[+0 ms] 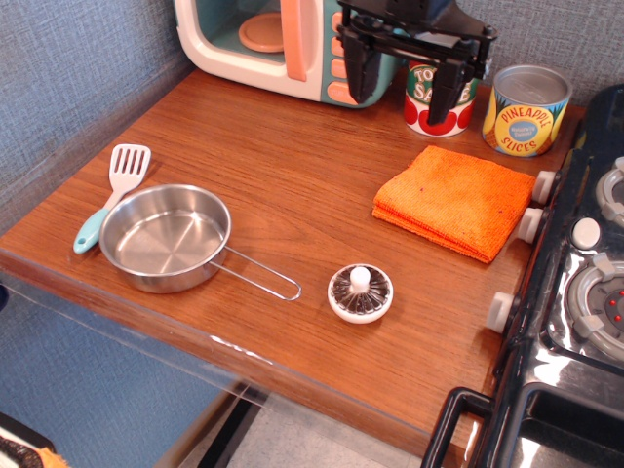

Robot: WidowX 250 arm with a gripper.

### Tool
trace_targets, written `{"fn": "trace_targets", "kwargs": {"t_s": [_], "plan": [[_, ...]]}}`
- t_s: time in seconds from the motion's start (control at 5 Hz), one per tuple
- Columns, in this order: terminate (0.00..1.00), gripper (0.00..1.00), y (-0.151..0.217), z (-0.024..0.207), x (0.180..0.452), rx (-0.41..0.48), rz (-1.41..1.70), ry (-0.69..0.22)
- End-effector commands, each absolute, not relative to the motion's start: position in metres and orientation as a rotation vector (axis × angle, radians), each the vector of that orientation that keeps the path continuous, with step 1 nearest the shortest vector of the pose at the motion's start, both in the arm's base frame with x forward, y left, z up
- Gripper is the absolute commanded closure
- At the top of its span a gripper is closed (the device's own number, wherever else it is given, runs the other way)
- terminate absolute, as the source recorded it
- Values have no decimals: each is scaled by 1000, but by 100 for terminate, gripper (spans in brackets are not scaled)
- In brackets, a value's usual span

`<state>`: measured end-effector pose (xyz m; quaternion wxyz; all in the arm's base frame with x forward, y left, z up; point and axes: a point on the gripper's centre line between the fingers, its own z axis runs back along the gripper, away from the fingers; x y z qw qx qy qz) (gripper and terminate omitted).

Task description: Slide the orange towel to the right edge of the table

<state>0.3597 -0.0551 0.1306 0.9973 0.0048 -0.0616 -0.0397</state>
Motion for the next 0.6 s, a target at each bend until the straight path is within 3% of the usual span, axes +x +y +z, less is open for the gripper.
{"fn": "trace_targets", "kwargs": {"t_s": [0.0, 0.2, 0.4], "plan": [[0, 0, -41, 147, 347, -3, -61, -181], [0, 0, -41, 147, 347, -3, -61, -181], [100, 0, -41, 147, 347, -3, -61, -181]]}}
